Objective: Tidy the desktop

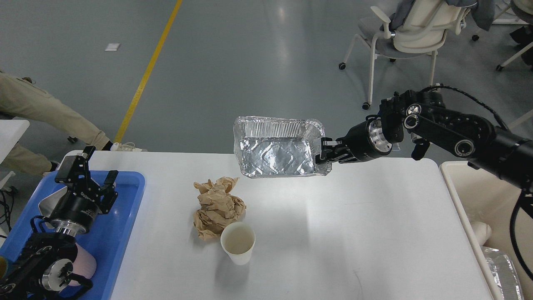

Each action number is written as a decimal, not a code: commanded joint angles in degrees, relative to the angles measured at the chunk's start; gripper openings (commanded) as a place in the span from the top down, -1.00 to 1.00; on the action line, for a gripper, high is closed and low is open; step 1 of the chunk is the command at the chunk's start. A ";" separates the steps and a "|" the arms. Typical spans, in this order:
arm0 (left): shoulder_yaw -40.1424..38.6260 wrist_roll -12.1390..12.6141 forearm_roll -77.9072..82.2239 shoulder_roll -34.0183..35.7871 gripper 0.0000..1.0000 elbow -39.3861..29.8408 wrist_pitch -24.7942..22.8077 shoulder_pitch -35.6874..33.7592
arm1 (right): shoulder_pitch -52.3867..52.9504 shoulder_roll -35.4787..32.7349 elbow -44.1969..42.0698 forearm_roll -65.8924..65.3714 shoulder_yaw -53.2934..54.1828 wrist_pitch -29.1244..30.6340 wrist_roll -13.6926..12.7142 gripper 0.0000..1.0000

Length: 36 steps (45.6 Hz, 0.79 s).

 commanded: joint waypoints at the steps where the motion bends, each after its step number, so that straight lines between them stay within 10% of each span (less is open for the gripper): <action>1: -0.42 0.47 -0.52 0.10 -0.94 0.00 -0.39 -0.08 | -0.28 1.71 -1.77 0.03 -0.03 -0.01 -0.39 1.00; 10: 0.63 2.40 -0.61 3.43 -0.95 0.00 -0.30 -0.35 | -0.45 2.06 -2.65 -0.06 0.05 -0.18 -0.39 1.00; 21: 0.63 15.93 -0.52 13.62 -0.94 -4.91 -1.36 -0.87 | -0.98 1.97 -2.65 -0.06 0.06 -0.44 -0.39 1.00; 36: 12.31 17.35 0.18 38.14 -0.95 -17.13 -1.10 -0.61 | -1.16 2.15 -2.74 -0.14 0.06 -0.71 -0.39 1.00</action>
